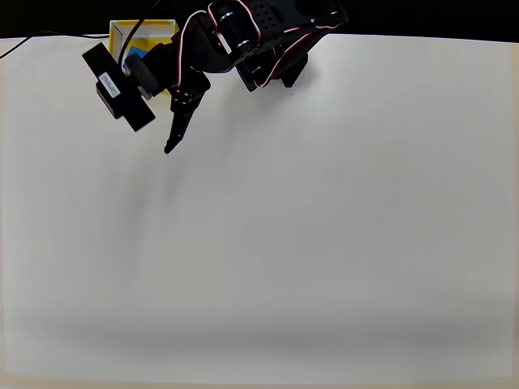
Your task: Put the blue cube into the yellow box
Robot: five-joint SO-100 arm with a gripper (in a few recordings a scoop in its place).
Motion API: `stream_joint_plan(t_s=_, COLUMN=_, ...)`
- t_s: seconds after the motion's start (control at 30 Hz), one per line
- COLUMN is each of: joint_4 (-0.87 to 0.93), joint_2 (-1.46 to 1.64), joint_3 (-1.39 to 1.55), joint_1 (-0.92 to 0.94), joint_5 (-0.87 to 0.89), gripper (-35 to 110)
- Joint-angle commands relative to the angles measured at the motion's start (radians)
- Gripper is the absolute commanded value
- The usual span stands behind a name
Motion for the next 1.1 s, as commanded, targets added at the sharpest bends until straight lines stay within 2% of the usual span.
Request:
stream_joint_plan(t_s=0.0, joint_4=-0.006, joint_2=0.061, joint_3=0.077, joint_1=-0.230, joint_5=-0.025, gripper=37)
stream_joint_plan(t_s=0.23, joint_4=0.055, joint_2=0.235, joint_3=0.370, joint_1=-0.600, joint_5=-0.031, gripper=29)
stream_joint_plan(t_s=0.4, joint_4=0.206, joint_2=0.387, joint_3=0.526, joint_1=-0.742, joint_5=-0.026, gripper=22)
stream_joint_plan(t_s=0.67, joint_4=0.267, joint_2=0.459, joint_3=0.676, joint_1=-0.785, joint_5=-0.052, gripper=2)
stream_joint_plan(t_s=0.83, joint_4=0.334, joint_2=0.460, joint_3=0.733, joint_1=-0.767, joint_5=-0.064, gripper=0)
stream_joint_plan(t_s=1.0, joint_4=0.367, joint_2=0.457, joint_3=0.733, joint_1=-0.776, joint_5=0.044, gripper=1)
stream_joint_plan(t_s=1.07, joint_4=0.371, joint_2=0.457, joint_3=0.733, joint_1=-0.779, joint_5=0.238, gripper=2)
